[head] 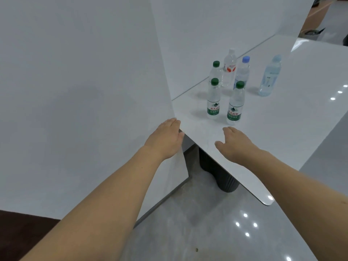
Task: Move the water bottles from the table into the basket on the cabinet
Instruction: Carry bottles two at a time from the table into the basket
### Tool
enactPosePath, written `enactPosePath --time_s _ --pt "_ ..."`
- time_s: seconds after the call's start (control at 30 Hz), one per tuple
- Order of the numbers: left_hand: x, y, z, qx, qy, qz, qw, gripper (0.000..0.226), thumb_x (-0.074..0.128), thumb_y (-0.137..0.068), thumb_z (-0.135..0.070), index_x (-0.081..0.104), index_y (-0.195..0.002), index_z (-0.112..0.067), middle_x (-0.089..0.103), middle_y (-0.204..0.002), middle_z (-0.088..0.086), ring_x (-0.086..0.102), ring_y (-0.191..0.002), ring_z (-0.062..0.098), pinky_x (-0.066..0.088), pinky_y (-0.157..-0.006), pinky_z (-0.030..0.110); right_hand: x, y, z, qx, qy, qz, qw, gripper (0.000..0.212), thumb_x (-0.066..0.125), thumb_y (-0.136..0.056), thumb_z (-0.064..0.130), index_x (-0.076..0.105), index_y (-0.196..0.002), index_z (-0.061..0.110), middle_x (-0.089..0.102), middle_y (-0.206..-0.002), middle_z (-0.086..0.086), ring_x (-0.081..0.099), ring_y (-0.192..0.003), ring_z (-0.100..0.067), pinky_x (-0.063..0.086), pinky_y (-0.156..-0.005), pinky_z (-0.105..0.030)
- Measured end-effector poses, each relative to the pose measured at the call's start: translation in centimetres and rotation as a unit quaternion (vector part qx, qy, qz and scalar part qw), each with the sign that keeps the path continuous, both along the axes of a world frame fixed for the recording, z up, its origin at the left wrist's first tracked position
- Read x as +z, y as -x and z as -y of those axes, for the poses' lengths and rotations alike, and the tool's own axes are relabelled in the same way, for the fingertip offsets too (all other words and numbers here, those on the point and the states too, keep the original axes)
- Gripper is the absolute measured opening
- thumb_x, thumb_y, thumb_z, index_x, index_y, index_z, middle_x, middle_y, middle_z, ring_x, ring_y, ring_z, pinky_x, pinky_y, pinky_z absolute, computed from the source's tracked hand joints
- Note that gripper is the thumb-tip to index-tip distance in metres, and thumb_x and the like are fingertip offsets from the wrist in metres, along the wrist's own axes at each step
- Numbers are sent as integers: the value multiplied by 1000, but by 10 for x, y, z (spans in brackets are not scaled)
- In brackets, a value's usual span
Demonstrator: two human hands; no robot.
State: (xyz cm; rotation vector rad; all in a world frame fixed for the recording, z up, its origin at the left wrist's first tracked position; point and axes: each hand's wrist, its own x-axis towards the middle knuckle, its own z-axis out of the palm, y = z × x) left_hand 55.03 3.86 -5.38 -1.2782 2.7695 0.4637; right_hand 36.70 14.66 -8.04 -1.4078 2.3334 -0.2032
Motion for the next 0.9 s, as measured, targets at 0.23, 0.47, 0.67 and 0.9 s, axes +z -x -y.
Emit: enactPosePath --time_s 0.23,0.47,0.67,0.9 --pt "-16 40 25 16 -25 15 999 56 30 -106 -32 18 -156 -10 14 -165 5 11 -152 18 12 -121 32 -7 43 30 -3 -1 33 999 52 42 -98 30 36 -140 0 38 -147 -16 34 -136 -32 29 -110 -39" --pt "-27 98 37 59 -54 7 997 56 30 -107 -32 17 -157 -11 12 -165 4 10 -152 17 11 -121 31 -18 113 50 -10 -5 55 998 46 44 -95 31 43 -131 2 47 -135 -16 45 -122 -33 38 -98 -39" --pt "-24 150 35 120 -47 -7 992 56 32 -106 -32 17 -157 -11 13 -165 4 11 -151 16 11 -120 30 -17 185 65 -11 4 87 996 45 45 -93 33 46 -130 7 49 -132 -16 47 -118 -36 41 -95 -41" --pt "-21 193 52 156 -47 -21 986 57 34 -106 -32 19 -156 -11 16 -164 3 14 -151 15 15 -119 30 -12 230 101 -17 20 116 993 54 47 -94 35 41 -137 3 44 -141 -18 43 -127 -37 38 -99 -43"
